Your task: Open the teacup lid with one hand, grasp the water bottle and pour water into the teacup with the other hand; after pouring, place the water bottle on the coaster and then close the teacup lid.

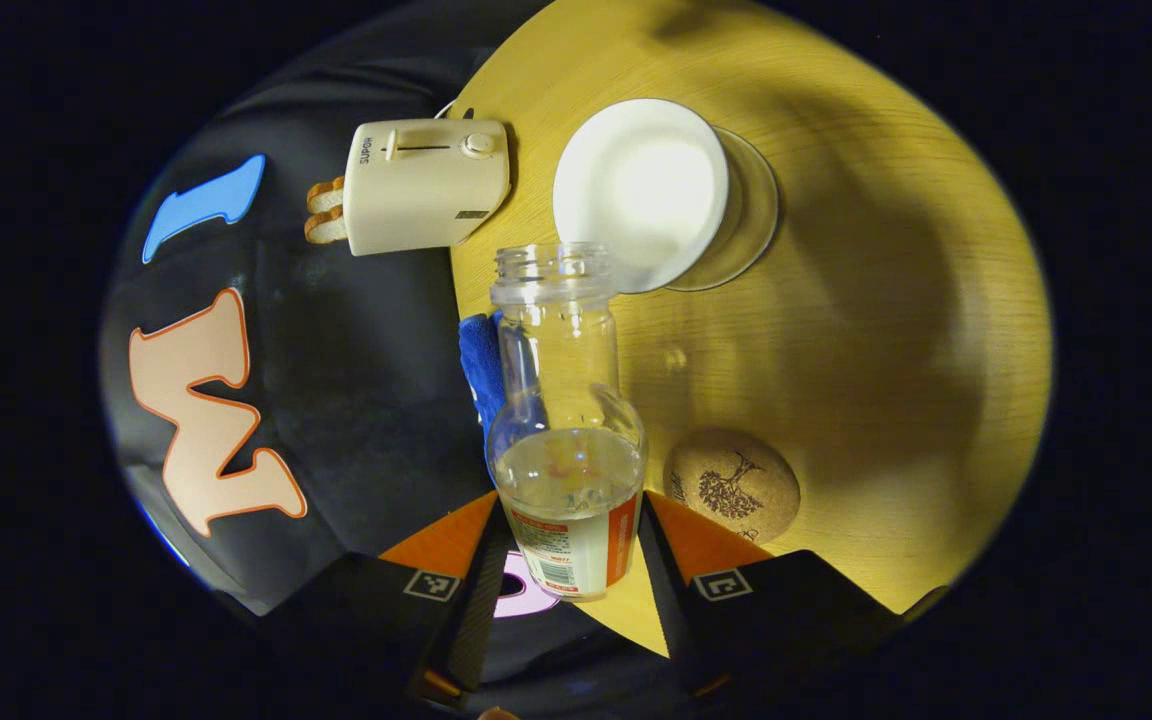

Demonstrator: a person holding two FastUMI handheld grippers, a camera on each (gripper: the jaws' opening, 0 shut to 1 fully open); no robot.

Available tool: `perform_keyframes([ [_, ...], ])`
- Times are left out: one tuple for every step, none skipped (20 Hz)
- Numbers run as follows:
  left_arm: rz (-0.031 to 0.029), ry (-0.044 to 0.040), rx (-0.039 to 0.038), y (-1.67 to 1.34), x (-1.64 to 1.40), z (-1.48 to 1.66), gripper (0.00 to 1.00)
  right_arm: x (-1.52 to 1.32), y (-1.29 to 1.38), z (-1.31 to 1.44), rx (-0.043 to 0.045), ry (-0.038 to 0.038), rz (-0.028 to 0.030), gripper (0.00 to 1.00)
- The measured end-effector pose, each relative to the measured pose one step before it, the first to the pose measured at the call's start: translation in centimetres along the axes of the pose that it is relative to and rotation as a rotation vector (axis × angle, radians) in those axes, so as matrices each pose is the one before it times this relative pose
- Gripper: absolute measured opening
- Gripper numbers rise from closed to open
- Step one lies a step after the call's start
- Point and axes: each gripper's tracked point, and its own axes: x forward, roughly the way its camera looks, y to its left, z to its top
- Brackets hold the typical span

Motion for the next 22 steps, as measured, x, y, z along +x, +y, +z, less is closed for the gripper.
perform_keyframes([
  [-0.00363, 0.00573, 0.00903, 0.052, 0.014, 0.022, 0.69, 0.025, -0.088, 0.003, -0.00312, -0.00071, 0.00075, 0.29],
  [-0.00555, 0.00504, 0.01022, -0.054, -0.028, -0.001, 0.69, -0.003, -0.027, 0.038, -0.00091, 0.00056, 0.00084, 0.27],
  [-0.00006, 0.01103, 0.02691, 0.236, -0.083, 0.034, 0.69, 0.008, -0.003, -0.134, -0.00122, 0.00074, 0.00136, 0.27],
  [0.00764, 0.01150, 0.02855, 0.270, -0.133, -0.065, 0.69, -0.016, -0.100, 0.001, -0.00167, 0.00000, 0.00034, 0.27],
  [0.00430, 0.00915, 0.02572, 0.331, -0.108, -0.117, 0.69, -0.032, -0.164, -0.049, -0.00066, 0.00187, 0.00093, 0.27],
  [-0.00276, 0.01230, 0.02209, 0.183, -0.049, -0.044, 0.67, 0.125, 0.012, -0.252, 0.00322, 0.00289, 0.00119, 0.27],
  [0.00289, 0.00135, 0.01334, 0.120, -0.265, 0.003, 0.69, 0.004, 0.038, -0.066, 0.00311, 0.00154, 0.00186, 0.27],
  [-0.00171, 0.00326, 0.01170, 0.032, -0.079, 0.033, 0.67, 0.094, -0.029, 0.000, 0.00140, -0.00052, 0.00014, 0.27],
  [-0.00040, 0.00543, 0.01167, 0.194, -0.160, -0.106, 0.69, 0.059, -0.130, 0.072, 0.00133, -0.00030, 0.00038, 0.27],
  [-0.00223, 0.00048, 0.01484, 0.134, -0.066, 0.146, 0.69, 0.008, -0.029, -0.060, 0.00147, -0.00092, 0.00093, 0.27],
  [-0.00667, 0.00930, 0.01703, 0.037, 0.060, -0.074, 0.69, 0.072, -0.068, 0.052, 0.00132, -0.00042, 0.00077, 0.27],
  [-0.00083, 0.01190, 0.02220, 0.272, 0.017, -0.092, 0.69, -0.021, -0.054, -0.030, 0.00543, 0.00125, 0.00406, 0.29],
  [-0.00280, 0.01093, 0.01588, 0.002, -0.056, -0.090, 0.68, 0.004, -0.210, 0.013, 0.00215, 0.00002, -0.00082, 0.27],
  [-0.00413, 0.00701, 0.01197, 0.088, -0.079, -0.166, 0.68, -0.013, -0.185, 0.048, 0.00032, -0.00093, -0.00072, 0.29],
  [-0.00171, 0.00732, 0.01275, 0.142, 0.016, -0.029, 0.69, 0.059, 0.031, -0.099, 0.00228, -0.00092, 0.00059, 0.27],
  [0.00045, 0.00958, 0.01920, 0.191, -0.099, -0.139, 0.69, -0.081, -0.024, -0.056, 0.00473, 0.00092, 0.00347, 0.27],
  [0.00029, 0.00732, 0.01225, 0.030, -0.264, -0.210, 0.69, 0.019, 0.014, -0.027, 0.00127, 0.00046, 0.00177, 0.27],
  [0.00039, 0.00865, 0.01234, 0.147, -0.058, -0.136, 0.69, 0.104, 0.075, -0.161, 0.00012, 0.00122, 0.00183, 0.27],
  [-0.00070, 0.00922, 0.01261, 0.147, -0.184, -0.174, 0.69, 0.020, 0.080, -0.011, 0.00144, -0.00071, 0.00227, 0.27],
  [-0.00165, 0.00812, 0.01374, 0.223, -0.169, -0.085, 0.68, -0.088, 0.052, 0.001, 0.00238, -0.00053, 0.00360, 0.27],
  [0.00168, 0.00116, 0.01011, 0.185, -0.078, 0.076, 0.69, -0.050, 0.161, -0.067, 0.00070, -0.00207, 0.00531, 0.29],
  [-0.00049, 0.00345, 0.00564, 0.073, -0.020, 0.011, 0.69, -0.016, -0.011, 0.045, -0.00018, -0.00139, 0.00168, 0.29],
])
